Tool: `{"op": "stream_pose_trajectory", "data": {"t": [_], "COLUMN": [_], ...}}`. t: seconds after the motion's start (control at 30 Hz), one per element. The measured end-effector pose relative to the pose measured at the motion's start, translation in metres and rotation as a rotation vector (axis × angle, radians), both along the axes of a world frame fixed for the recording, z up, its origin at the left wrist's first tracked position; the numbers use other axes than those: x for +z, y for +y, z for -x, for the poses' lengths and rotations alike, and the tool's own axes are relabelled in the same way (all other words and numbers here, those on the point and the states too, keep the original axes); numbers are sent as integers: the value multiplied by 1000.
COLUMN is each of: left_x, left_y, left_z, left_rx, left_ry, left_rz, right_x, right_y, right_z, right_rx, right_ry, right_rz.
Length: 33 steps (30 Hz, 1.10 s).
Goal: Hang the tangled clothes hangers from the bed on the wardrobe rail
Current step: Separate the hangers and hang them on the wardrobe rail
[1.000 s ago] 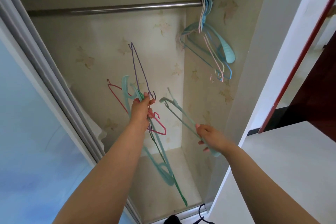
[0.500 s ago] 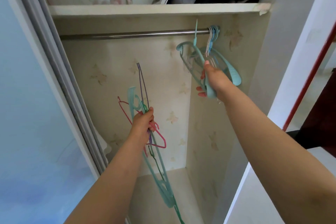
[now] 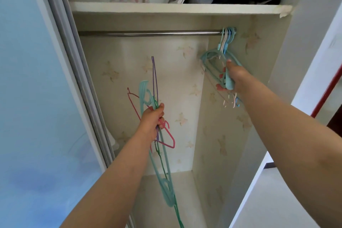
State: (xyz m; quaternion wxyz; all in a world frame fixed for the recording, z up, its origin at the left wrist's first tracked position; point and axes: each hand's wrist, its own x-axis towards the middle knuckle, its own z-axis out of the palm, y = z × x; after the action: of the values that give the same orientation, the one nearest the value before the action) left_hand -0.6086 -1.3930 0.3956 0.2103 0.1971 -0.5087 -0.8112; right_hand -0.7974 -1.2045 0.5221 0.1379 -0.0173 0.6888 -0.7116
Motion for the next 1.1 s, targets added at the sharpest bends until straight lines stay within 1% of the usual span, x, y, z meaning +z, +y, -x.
{"op": "stream_pose_trajectory", "data": {"t": [0.03,0.07,0.1,0.17,0.23,0.27,0.3,0.33,0.4,0.47,0.53,0.57,0.6,0.63,0.67,0.73,0.77,0.8,0.87,0.9,0.93,0.97,1.03,1.1], "left_x": [1,1,1,-2,-6,-7,-9,-11,-14,-17,-19,-21,-23,-24,-26,-29,-30,-31,-32,-32,-33,-33,-33,-35], "left_y": [3,6,9,15,21,24,27,31,36,38,38,37,35,34,32,31,30,31,32,34,34,35,34,32], "left_z": [-1,-1,-2,-2,-2,-1,-1,-1,0,-1,-5,-7,-10,-13,-16,-22,-24,-26,-30,-32,-34,-36,-37,-38], "left_rx": [4,10,15,7,-9,-15,-20,-25,-42,-79,-147,-179,-208,-236,-264,-313,-330,-341,-356,-364,-370,-371,-353,-321], "left_ry": [-5,-10,-13,-18,-16,-18,-22,-26,-18,15,63,86,108,125,136,143,144,142,143,146,149,146,118,74], "left_rz": [15,34,54,86,104,111,120,127,108,0,-150,-196,-222,-235,-243,-249,-243,-232,-206,-200,-198,-196,-182,-163], "right_x": [-1,-2,-7,-25,-52,-66,-79,-92,-116,-133,-146,-151,-158,-164,-172,-180,-179,-179,-177,-175,-176,-176,-177,-173], "right_y": [1,1,0,0,-1,-5,-9,-14,-24,-27,-25,-23,-23,-24,-26,-27,-27,-27,-30,-32,-35,-39,-47,-51], "right_z": [-1,-4,-8,-25,-65,-86,-107,-124,-151,-169,-180,-184,-185,-184,-180,-168,-163,-158,-153,-155,-155,-157,-161,-168], "right_rx": [-1,-14,-54,-237,-377,-352,-253,-106,206,470,635,651,611,520,394,196,175,208,344,404,424,393,255,159], "right_ry": [4,36,114,380,698,787,792,729,532,361,225,173,136,124,137,190,176,112,-98,-157,-166,-162,-156,-123], "right_rz": [3,-39,-118,-253,-220,-191,-187,-217,-382,-505,-480,-421,-353,-297,-282,-323,-331,-317,-212,-140,-75,-1,128,217]}}
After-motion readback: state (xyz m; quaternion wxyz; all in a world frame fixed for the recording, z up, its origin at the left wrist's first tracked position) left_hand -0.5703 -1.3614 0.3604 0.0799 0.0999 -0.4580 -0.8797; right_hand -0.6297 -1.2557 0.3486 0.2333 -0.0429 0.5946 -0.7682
